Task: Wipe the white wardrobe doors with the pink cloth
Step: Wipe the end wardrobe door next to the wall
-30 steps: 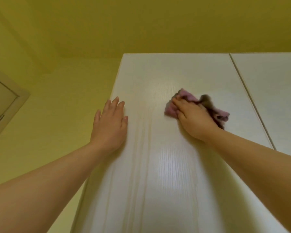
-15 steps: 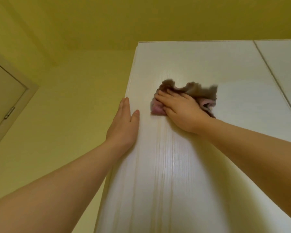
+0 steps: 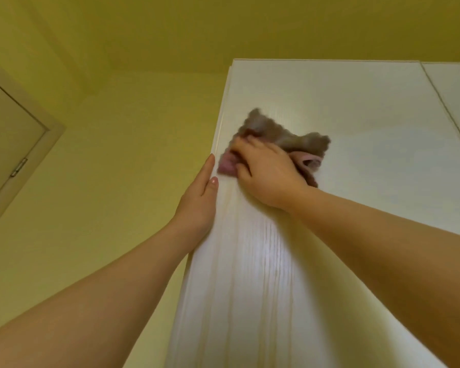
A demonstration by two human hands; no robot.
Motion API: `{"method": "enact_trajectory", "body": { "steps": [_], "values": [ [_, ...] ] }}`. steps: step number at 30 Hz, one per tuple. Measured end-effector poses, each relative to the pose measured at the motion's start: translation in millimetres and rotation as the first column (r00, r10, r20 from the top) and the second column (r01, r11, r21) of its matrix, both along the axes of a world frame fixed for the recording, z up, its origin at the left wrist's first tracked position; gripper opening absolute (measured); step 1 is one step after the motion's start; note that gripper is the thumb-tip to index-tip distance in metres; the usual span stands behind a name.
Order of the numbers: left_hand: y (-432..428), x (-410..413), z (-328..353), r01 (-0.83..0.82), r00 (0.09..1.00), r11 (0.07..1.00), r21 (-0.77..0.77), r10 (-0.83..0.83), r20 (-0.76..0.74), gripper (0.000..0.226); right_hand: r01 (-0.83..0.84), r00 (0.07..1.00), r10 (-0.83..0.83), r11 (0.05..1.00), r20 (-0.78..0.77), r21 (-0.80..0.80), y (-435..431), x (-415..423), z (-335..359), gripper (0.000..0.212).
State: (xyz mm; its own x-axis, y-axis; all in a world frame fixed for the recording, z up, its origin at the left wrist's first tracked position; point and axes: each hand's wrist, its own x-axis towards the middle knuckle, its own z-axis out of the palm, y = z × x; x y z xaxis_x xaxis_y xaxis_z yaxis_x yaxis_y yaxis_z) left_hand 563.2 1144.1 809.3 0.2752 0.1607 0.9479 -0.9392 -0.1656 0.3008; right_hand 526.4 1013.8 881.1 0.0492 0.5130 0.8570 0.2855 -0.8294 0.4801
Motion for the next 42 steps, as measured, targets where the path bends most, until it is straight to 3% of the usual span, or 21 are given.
{"method": "enact_trajectory", "body": {
  "steps": [1,3,6,9,11,13,14,16,18,20,21,23,24,26,28,31,34,36,39,42],
  "values": [
    [-0.4,0.3,-1.3,0.001,1.0,1.0,-0.004,-0.001,0.003,0.046,-0.038,0.998,0.035,0.998,-0.055,-0.053,-0.8,0.1,-1.8,0.034],
    [-1.4,-0.4,-1.7,-0.011,1.0,1.0,-0.005,0.011,0.012,0.047,-0.105,0.986,0.103,0.994,-0.131,-0.014,-4.4,-3.9,6.2,0.026],
    [-1.5,1.1,-2.4,-0.047,0.999,0.999,-0.005,0.047,0.025,0.046,-0.114,0.994,0.113,0.988,0.013,0.103,4.0,-0.7,5.6,0.026],
    [0.0,1.4,-2.8,-0.055,0.998,0.998,-0.014,0.055,0.025,0.045,-0.129,0.985,0.118,0.988,-0.126,-0.089,2.2,-0.9,-6.1,0.028],
    [-0.8,0.8,-6.1,-0.026,1.0,0.999,-0.025,0.026,0.002,0.045,-0.189,0.955,0.182,0.982,-0.236,-0.007,-5.5,-7.6,-3.6,0.03],
    [-2.8,-0.8,-7.2,-0.022,1.0,0.999,-0.033,0.022,-0.007,0.044,-0.214,0.968,0.228,0.968,-0.107,0.127,-5.2,-4.6,2.0,0.034],
    [-2.7,-0.6,-7.2,-0.026,1.0,0.999,-0.035,0.026,-0.005,0.044,-0.157,0.986,0.162,0.98,-0.029,0.123,0.3,-3.8,-1.3,0.036],
    [-1.1,1.4,-5.7,-0.017,1.0,0.998,-0.056,0.017,0.002,0.044,-0.082,0.996,0.08,0.994,-0.031,-0.074,5.9,-0.1,-13.1,0.037],
    [-0.5,2.3,-6.0,-0.005,1.0,0.997,-0.076,0.005,-0.002,0.045,-0.124,0.983,0.089,0.967,-0.162,-0.221,1.1,1.1,-20.2,0.034],
    [-2.6,1.8,-9.0,-0.03,1.0,0.995,-0.092,0.03,-0.003,0.043,-0.228,0.946,0.201,0.971,-0.255,-0.079,-5.8,-2.2,-11.4,0.034],
    [-3.8,1.2,-9.6,-0.048,0.999,0.995,-0.091,0.048,-0.005,0.043,-0.223,0.958,0.222,0.975,-0.185,0.011,-7.3,0.2,-6.5,0.036],
    [-2.7,1.2,-9.0,-0.099,0.995,0.991,-0.091,0.1,0.006,0.043,-0.019,1.0,0.02,0.998,-0.013,0.057,2.5,3.8,-7.8,0.042],
    [-1.1,2.4,-7.7,-0.127,0.991,0.987,-0.097,0.129,0.016,0.044,0.052,0.998,-0.052,0.999,0.026,0.006,10.0,4.9,-12.9,0.043],
    [-1.3,2.2,-6.1,-0.174,0.984,0.981,-0.089,0.176,0.021,0.048,0.077,0.997,-0.078,0.99,0.002,-0.122,20.9,7.4,-26.6,0.044],
    [-2.7,-1.2,-7.6,-0.25,0.968,0.965,-0.081,0.25,-0.015,0.048,0.034,0.997,-0.043,0.989,-0.058,-0.143,15.0,10.2,-26.9,0.045],
    [-8.4,-9.9,-7.2,-0.446,0.895,0.894,-0.055,0.442,-0.067,0.045,-0.032,0.999,0.032,0.999,-0.033,-0.019,-26.6,6.1,-18.0,0.045],
    [-16.2,-18.2,-1.3,-0.686,0.721,0.727,0.041,0.686,-0.096,0.047,-0.083,0.996,0.081,0.983,0.023,0.163,-85.9,-14.0,-18.3,0.038],
    [-20.7,-21.1,4.7,-0.746,0.657,0.664,0.054,0.746,-0.111,0.043,-0.074,0.997,0.073,0.96,0.015,0.268,-128.5,-28.2,-20.5,0.036],
    [-32.8,-23.9,10.9,-0.745,0.647,0.665,0.053,0.74,-0.185,0.038,0.048,0.997,-0.068,0.878,0.026,0.476,-181.7,-36.6,-22.4,0.04],
    [-47.9,-24.4,14.4,-0.727,0.654,0.685,0.053,0.713,-0.253,0.048,0.159,0.984,-0.176,0.791,-0.03,0.591,-198.9,-31.4,-15.1,0.046]
  ]
}}
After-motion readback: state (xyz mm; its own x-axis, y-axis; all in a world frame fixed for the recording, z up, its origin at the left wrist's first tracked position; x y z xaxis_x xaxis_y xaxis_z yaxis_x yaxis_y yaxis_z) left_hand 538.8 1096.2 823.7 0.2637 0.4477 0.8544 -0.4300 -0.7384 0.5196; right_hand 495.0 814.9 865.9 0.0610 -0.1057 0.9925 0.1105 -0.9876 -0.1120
